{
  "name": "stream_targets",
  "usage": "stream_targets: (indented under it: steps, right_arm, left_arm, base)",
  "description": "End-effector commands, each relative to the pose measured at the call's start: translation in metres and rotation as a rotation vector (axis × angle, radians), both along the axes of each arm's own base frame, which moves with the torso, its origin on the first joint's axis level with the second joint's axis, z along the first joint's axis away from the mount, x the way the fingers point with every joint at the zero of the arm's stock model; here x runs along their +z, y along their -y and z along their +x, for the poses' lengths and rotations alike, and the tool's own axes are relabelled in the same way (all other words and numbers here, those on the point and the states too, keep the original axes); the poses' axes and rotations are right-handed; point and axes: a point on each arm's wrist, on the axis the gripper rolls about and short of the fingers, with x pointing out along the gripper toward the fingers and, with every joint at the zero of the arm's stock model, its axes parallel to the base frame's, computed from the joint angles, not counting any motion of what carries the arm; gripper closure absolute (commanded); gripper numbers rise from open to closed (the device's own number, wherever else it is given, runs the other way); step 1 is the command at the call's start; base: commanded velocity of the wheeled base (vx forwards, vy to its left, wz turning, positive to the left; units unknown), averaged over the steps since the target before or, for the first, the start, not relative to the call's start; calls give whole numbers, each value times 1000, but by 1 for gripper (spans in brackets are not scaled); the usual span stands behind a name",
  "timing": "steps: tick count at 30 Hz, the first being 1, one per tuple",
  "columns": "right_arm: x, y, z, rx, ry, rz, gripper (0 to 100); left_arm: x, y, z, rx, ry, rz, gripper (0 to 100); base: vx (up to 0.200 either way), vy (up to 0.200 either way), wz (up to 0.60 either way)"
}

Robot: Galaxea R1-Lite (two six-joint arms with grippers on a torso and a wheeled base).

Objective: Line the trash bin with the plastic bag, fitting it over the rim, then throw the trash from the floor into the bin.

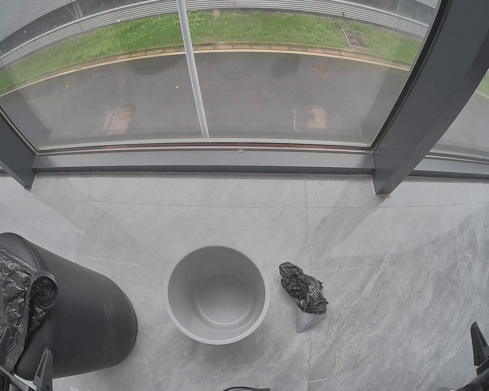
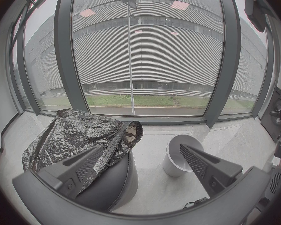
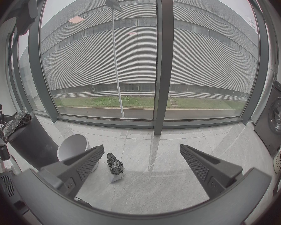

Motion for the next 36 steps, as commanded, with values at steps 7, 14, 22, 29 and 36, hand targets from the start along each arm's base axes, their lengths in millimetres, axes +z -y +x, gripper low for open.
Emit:
stream_targets:
  steps: [7,14,22,29,36]
  right_arm:
    - [87,1,-15,-10,210,140,0]
    - [142,0,27,36,159,56,0]
    - [171,-23,122,225,172,69,0]
    - [165,-42,182,255,168,94,0]
    - [150,-49,211,248,131,93,0]
  left_arm:
    - [6,0,-2,-7,39,-24,0]
    - [123,-2,-11,-76,151,-218,0]
    - [131,1,38,-91,-101,83,0]
    - [132,3,84,-115,-281,406,0]
    - [133,0,129,-64,-443,556,0]
  base:
    - [0,0,0]
    - [0,0,0]
    - [0,0,0]
    - [0,0,0]
    - [0,0,0]
